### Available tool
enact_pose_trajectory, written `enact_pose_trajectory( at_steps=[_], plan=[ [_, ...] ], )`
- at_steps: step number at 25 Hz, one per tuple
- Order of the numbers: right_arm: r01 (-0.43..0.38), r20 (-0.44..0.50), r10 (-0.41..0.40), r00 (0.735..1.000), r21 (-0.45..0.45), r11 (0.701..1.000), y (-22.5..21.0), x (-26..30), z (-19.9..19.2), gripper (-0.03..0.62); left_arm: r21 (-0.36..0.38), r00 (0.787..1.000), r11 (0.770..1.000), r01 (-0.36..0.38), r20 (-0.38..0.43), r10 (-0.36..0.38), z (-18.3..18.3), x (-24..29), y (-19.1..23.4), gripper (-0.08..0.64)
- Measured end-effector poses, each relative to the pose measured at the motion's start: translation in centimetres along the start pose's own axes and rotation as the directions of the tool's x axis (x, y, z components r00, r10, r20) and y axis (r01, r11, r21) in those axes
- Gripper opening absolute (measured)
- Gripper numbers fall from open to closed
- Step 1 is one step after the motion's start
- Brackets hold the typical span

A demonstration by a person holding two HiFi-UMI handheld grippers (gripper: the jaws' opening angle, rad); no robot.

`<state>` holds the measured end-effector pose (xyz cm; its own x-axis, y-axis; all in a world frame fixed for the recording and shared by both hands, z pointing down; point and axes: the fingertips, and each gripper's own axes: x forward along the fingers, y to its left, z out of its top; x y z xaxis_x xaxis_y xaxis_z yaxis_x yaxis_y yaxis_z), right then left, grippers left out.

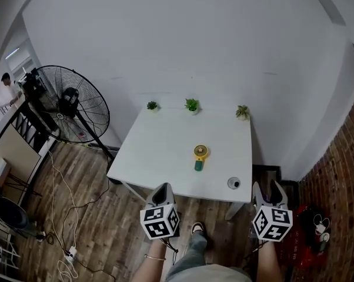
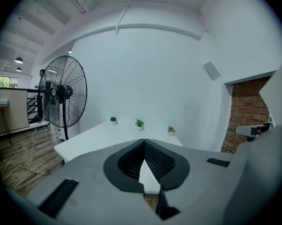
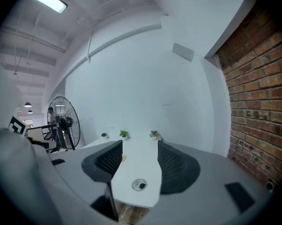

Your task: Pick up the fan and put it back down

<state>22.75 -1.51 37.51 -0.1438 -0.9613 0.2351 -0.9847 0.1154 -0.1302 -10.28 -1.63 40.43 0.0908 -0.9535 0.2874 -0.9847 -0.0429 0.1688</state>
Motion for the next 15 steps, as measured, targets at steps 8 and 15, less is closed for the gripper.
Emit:
enact_pose_trajectory(
  at_steps=[8,15],
  plan=[
    [0.035,0.002,-0.035,0.999,-0.025,0.999,1.0,7.7,2.7,0.236,0.001,0.998,0.998,0.059,-0.007,-0.059,3.3,9.4,1.3,0.006],
    [0.063,-0.003,-0.063,0.998,-0.058,0.996,2.3,14.9,5.7,0.236,-0.023,0.995,0.995,0.096,0.013,-0.096,7.0,17.3,3.2,0.006]
  ],
)
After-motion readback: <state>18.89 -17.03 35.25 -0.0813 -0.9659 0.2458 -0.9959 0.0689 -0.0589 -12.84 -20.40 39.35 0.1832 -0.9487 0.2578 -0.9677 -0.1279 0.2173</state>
